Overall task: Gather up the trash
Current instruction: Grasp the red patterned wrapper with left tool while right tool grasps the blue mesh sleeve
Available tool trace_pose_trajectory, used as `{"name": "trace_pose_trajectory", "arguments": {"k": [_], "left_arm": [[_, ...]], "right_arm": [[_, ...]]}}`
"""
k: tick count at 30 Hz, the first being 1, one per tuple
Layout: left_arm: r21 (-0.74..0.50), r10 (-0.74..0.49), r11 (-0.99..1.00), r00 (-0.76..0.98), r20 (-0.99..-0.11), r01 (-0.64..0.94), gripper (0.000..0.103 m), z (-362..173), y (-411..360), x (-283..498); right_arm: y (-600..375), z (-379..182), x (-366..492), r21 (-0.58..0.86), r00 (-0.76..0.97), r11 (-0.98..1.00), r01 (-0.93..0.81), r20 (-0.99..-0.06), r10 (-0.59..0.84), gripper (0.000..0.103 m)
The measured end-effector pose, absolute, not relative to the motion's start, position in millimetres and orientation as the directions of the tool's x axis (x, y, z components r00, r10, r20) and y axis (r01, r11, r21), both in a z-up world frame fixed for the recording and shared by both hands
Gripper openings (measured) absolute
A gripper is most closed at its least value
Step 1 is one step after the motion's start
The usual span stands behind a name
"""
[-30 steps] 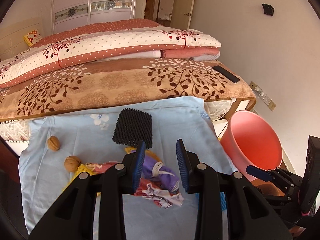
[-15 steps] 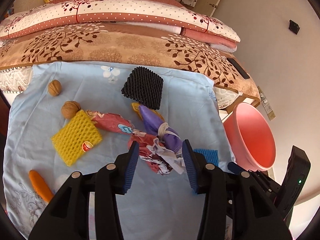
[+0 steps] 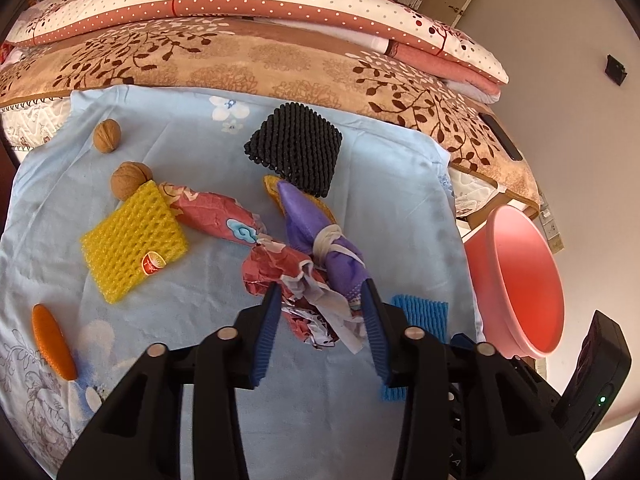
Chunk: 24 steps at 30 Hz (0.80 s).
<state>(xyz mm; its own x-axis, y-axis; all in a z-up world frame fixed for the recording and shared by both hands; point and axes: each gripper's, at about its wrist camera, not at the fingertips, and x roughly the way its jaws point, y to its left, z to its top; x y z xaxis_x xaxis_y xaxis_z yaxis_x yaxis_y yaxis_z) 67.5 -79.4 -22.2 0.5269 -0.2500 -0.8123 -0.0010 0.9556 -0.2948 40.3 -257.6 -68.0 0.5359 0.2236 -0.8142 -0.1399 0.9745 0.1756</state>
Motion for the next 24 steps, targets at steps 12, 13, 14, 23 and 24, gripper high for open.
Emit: {"name": "trace_pose_trajectory", "arguments": {"k": [12, 13, 14, 23, 24], "left_arm": [[-0.332, -0.303, 0.942, 0.547, -0.78, 0.048, 0.01, -13.4, -70.6, 58.1], [-0.335, -0.306, 0.941, 0.552, -0.775, 0.052, 0.01, -11.3, -69.4, 56.8], [-0.339, -0.311, 0.939, 0.558, -0.77, 0.056, 0.01, -9.0, -68.2, 55.6], [-0.336, -0.333, 0.935, 0.613, -0.717, 0.115, 0.01, 13.0, -64.8, 48.4], [-0.336, -0.337, 0.934, 0.615, -0.713, 0.122, 0.01, 14.8, -65.6, 48.7]], "right_arm": [[-248.1, -65.8, 36.3, 0.158, 0.544, 0.972, -0.176, -0.807, 0.23, 0.008], [-247.3, -64.1, 35.6, 0.161, 0.549, 0.97, -0.182, -0.802, 0.236, 0.007], [-247.6, -62.4, 35.1, 0.171, 0.55, 0.968, -0.185, -0.798, 0.247, 0.006], [-252.5, -39.7, 28.5, 0.194, 0.612, 0.962, -0.191, -0.743, 0.272, 0.005], [-254.5, -36.1, 28.4, 0.196, 0.62, 0.963, -0.187, -0.736, 0.271, 0.005]]}}
